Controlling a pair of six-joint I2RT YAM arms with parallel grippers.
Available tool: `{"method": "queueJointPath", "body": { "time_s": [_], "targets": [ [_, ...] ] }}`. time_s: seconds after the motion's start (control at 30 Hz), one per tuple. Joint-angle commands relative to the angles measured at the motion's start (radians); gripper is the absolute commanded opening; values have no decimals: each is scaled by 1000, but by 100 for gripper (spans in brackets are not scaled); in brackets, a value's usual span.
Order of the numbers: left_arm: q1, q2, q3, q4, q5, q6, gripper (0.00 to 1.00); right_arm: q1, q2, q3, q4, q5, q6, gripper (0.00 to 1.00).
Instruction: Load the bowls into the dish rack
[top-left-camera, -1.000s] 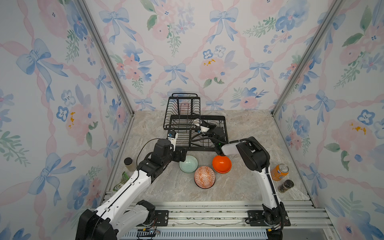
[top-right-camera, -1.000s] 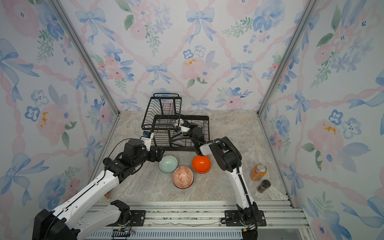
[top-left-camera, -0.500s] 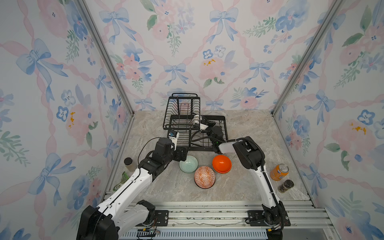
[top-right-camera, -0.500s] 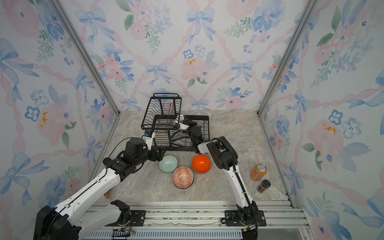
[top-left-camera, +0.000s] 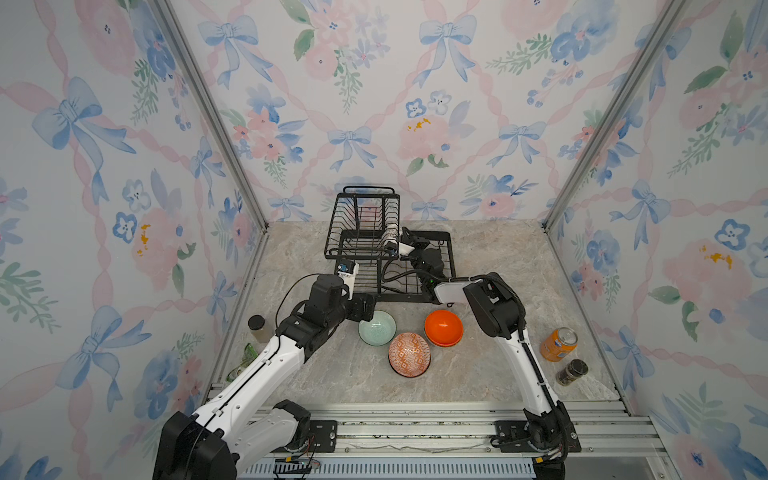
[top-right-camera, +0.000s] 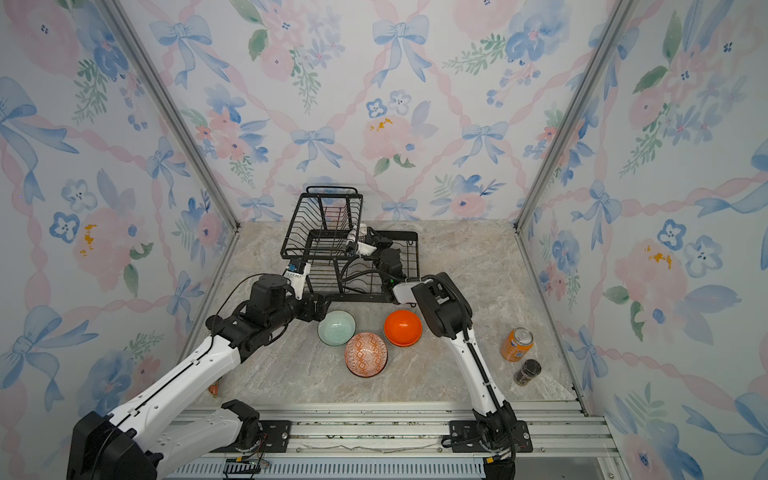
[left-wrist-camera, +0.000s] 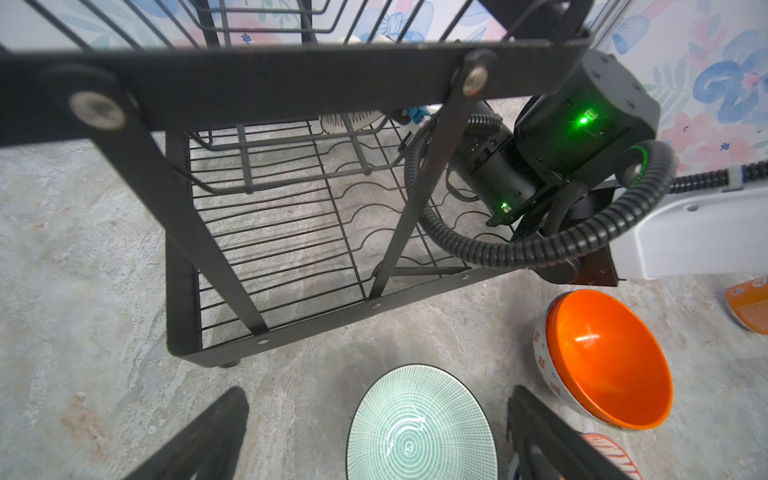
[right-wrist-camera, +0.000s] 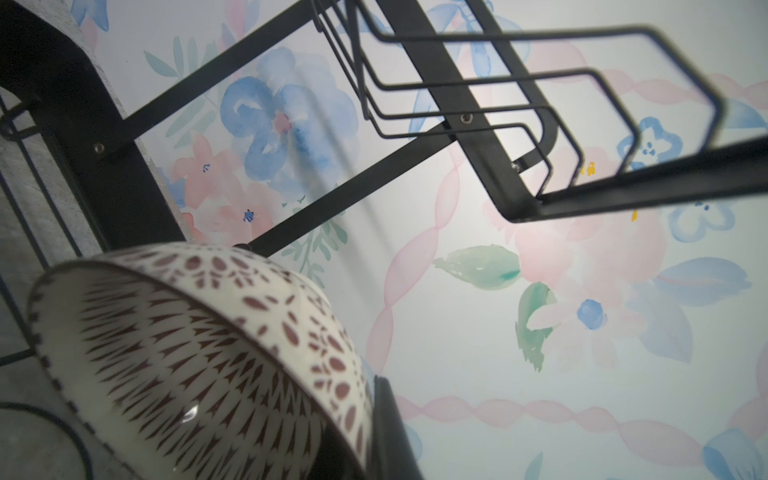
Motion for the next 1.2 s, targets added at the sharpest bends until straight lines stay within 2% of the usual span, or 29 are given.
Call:
{"method": "queueJointPath", "body": {
  "time_s": [0.0,0.4,0.77,1.17],
  "targets": [
    [7,7,11,2,17,20,98,-7,32,45,27,16,-10,0],
    [8,6,10,1,16,23,98,-22,59,108,-87,-6,-52,0],
    [8,12,6,2,15,25,98,-27,65,97,-120,-10,-124,0],
    [7,0,-1,1,17,28,98,-27,87,128,-65,81,-147,0]
  ]
}}
